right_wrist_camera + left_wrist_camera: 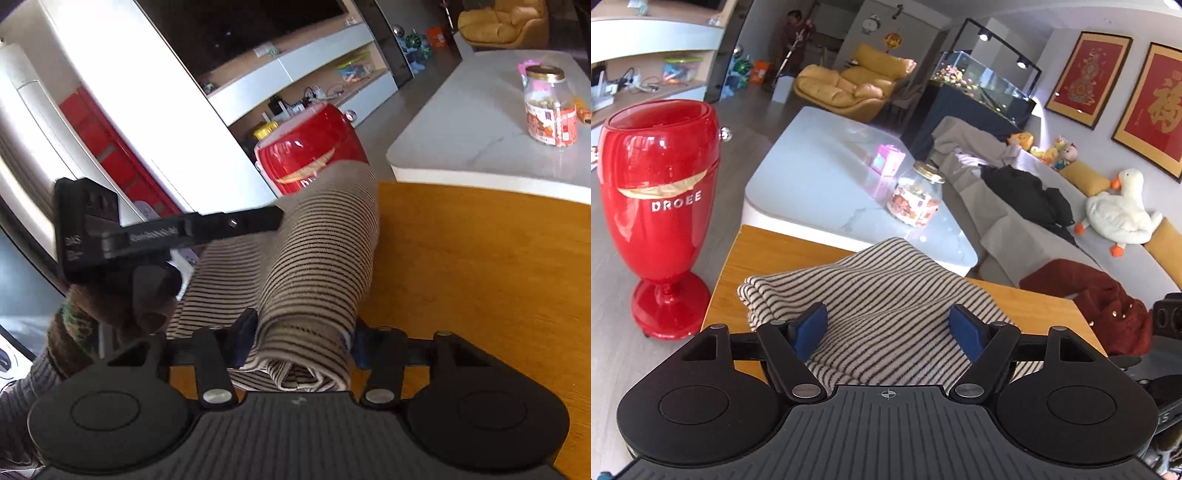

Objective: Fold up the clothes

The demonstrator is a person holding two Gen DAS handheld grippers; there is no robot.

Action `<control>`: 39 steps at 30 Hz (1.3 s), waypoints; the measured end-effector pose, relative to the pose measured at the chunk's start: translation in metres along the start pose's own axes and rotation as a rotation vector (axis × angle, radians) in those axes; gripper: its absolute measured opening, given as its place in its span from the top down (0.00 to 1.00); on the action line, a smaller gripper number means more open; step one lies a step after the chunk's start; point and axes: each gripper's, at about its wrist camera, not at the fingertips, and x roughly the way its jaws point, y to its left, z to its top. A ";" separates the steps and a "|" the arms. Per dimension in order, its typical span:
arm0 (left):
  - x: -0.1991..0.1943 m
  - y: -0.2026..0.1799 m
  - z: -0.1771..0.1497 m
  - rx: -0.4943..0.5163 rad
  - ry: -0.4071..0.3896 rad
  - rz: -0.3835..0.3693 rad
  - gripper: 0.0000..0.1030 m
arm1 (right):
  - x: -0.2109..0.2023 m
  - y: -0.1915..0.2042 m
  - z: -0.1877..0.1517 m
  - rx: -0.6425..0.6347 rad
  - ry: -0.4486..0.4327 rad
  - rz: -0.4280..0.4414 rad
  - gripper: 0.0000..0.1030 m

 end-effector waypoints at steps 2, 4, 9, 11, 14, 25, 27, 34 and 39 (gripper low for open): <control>0.000 0.005 0.001 -0.022 0.000 -0.006 0.24 | -0.008 0.002 0.000 -0.006 -0.014 0.025 0.56; 0.001 0.012 0.003 -0.058 0.002 -0.027 0.23 | -0.007 -0.001 -0.005 -0.028 0.007 -0.003 0.56; 0.004 0.005 -0.001 -0.010 0.005 -0.033 0.24 | -0.003 -0.004 -0.026 -0.104 0.070 -0.141 0.50; 0.005 -0.001 -0.002 0.018 0.002 -0.020 0.23 | -0.007 0.004 -0.026 -0.150 0.054 -0.172 0.45; 0.005 0.000 -0.002 0.011 0.002 -0.023 0.23 | -0.010 0.023 -0.027 -0.268 0.037 -0.227 0.41; 0.005 0.003 -0.001 -0.009 0.000 -0.034 0.23 | -0.019 0.088 -0.033 -0.533 -0.094 -0.302 0.38; 0.005 0.004 -0.001 -0.012 -0.001 -0.037 0.22 | -0.012 0.092 -0.032 -0.525 -0.079 -0.271 0.38; 0.006 0.006 0.000 -0.019 0.002 -0.049 0.22 | 0.037 0.092 -0.040 -0.467 0.064 -0.310 0.15; 0.006 0.006 0.002 -0.025 0.010 -0.045 0.22 | 0.061 0.113 -0.046 -0.528 0.116 -0.389 0.00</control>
